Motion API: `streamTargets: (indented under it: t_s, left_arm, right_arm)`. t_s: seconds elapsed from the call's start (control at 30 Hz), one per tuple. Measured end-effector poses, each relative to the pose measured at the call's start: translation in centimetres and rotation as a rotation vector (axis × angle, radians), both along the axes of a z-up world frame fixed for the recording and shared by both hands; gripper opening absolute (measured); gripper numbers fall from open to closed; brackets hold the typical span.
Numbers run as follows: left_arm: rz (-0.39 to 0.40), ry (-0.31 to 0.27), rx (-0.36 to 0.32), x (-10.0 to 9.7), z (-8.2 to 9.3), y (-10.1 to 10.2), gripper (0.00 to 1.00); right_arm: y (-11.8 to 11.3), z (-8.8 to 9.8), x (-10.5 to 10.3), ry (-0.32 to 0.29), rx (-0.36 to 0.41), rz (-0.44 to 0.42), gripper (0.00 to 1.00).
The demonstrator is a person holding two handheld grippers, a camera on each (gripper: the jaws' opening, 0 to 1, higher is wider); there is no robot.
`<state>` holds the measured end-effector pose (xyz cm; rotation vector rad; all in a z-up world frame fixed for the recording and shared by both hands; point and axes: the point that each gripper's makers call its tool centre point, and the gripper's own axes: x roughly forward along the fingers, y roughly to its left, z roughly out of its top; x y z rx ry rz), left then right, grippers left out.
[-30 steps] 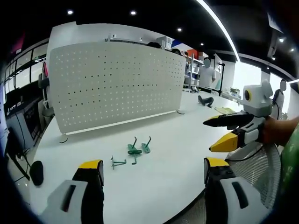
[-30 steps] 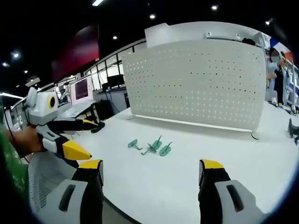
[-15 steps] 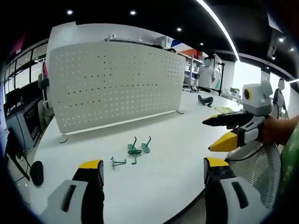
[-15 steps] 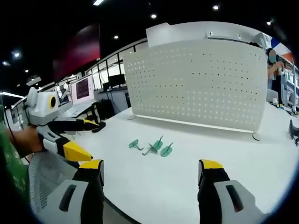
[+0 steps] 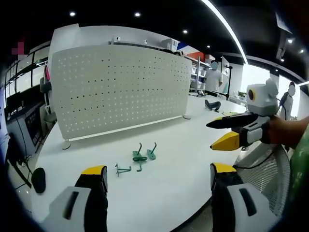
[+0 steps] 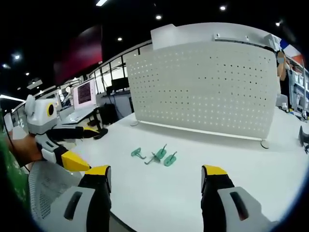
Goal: Insert the hook assembly into the mounting plate slot until the hook locks in place.
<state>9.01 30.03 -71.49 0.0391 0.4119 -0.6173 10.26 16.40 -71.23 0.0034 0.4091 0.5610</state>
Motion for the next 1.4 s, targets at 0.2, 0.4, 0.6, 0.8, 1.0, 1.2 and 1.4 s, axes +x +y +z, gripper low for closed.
streamTargets:
  t_s: [0.2, 0.4, 0.6, 0.8, 1.0, 1.2, 1.4]
  left_arm:
    - [0.001, -0.003, -0.003, 0.0, 0.1, 0.0, 0.90]
    - [0.002, -0.005, -0.002, 0.1, 0.1, 0.1, 0.89]
    - [0.004, -0.008, -0.004, 0.2, 0.2, 0.2, 0.89]
    - [0.005, -0.009, -0.004, 0.3, 0.2, 0.2, 0.89]
    - [0.005, -0.009, -0.005, 0.3, 0.2, 0.2, 0.89]
    - [0.007, -0.008, -0.006, 0.3, 0.2, 0.2, 0.89]
    - [0.010, -0.008, -0.008, 0.4, 0.2, 0.3, 0.88]
  right_arm:
    - [0.2, -0.1, 0.8, 0.025, 0.004, 0.007, 0.74]
    - [0.3, -0.1, 1.9, 0.041, -0.017, 0.025, 0.72]
    - [0.2, -0.2, 3.3, 0.067, 0.007, 0.014, 0.71]
    - [0.2, -0.1, 4.6, 0.080, 0.025, 0.005, 0.69]
    - [0.4, -0.6, 5.9, 0.114, 0.051, 0.002, 0.67]
    - [0.9, -0.9, 7.0, 0.131, 0.056, 0.004, 0.66]
    - [1.0, -1.3, 8.2, 0.160, 0.071, -0.002, 0.65]
